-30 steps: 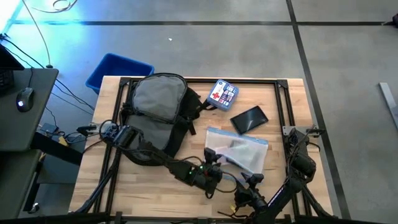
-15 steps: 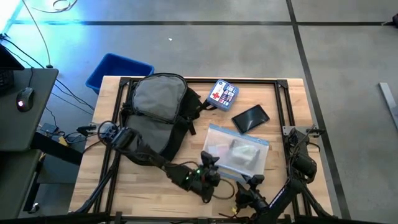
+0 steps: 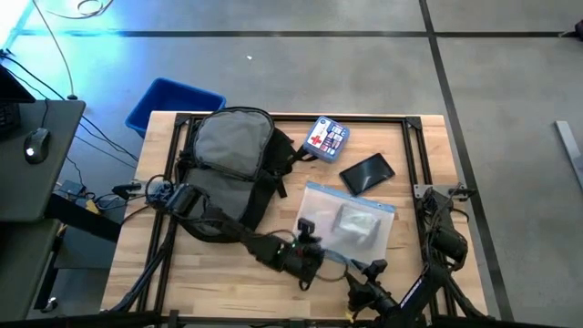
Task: Unpack backpack
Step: Remove the purple chocolate bar from the white zip bag
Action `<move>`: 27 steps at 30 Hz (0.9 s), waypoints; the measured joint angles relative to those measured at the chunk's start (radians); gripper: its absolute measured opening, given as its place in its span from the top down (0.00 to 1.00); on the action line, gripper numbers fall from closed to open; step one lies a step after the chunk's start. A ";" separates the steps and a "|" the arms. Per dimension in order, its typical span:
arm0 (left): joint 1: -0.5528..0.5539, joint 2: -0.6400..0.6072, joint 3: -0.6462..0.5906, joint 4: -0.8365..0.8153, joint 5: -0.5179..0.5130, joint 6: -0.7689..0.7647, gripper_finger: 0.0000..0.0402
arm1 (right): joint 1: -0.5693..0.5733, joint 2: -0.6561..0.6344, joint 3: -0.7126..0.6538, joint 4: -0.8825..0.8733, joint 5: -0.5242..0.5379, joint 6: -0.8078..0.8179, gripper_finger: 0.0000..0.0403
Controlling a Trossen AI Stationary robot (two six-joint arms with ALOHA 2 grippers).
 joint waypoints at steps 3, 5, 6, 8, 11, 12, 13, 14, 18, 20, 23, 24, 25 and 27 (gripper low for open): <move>-0.058 -0.030 0.000 0.000 -0.026 -0.069 0.99 | 0.000 0.000 0.000 -0.002 0.003 0.002 0.45; -0.086 -0.060 0.001 0.008 -0.049 -0.078 1.00 | -0.002 0.000 0.000 -0.008 0.008 0.001 0.45; -0.096 -0.073 0.001 0.009 -0.060 -0.081 1.00 | -0.003 0.000 0.000 -0.014 0.007 0.002 0.45; -0.106 -0.094 0.001 0.009 -0.087 -0.094 1.00 | -0.006 0.000 0.000 -0.040 0.005 0.021 0.45; -0.100 -0.106 0.001 0.008 -0.098 -0.114 1.00 | -0.007 0.000 0.021 -0.061 0.007 0.045 0.45; -0.096 -0.107 0.001 0.008 -0.097 -0.124 1.00 | -0.007 0.000 0.034 -0.062 0.006 0.035 0.45; -0.091 -0.107 0.001 0.008 -0.093 -0.136 1.00 | -0.006 0.000 0.053 -0.059 0.006 0.017 0.45; -0.086 -0.107 0.001 0.007 -0.085 -0.147 1.00 | -0.003 0.000 0.071 -0.047 0.007 -0.013 0.45; -0.062 -0.107 0.001 0.007 -0.035 -0.179 1.00 | 0.002 0.000 0.149 0.085 -0.025 -0.208 0.45; -0.056 -0.107 0.001 0.013 -0.015 -0.192 1.00 | 0.002 0.000 0.169 0.168 -0.048 -0.297 0.45; -0.054 -0.107 0.001 0.044 -0.013 -0.183 1.00 | 0.001 0.000 0.156 0.259 -0.079 -0.376 0.45; -0.054 -0.107 0.001 0.049 -0.008 -0.177 1.00 | -0.001 0.000 0.142 0.254 -0.095 -0.368 0.45; -0.055 -0.107 0.001 0.052 0.002 -0.177 1.00 | -0.001 0.000 0.127 0.241 -0.112 -0.342 0.45; -0.058 -0.107 0.001 0.055 0.030 -0.176 1.00 | -0.001 0.000 0.094 0.178 -0.131 -0.257 0.45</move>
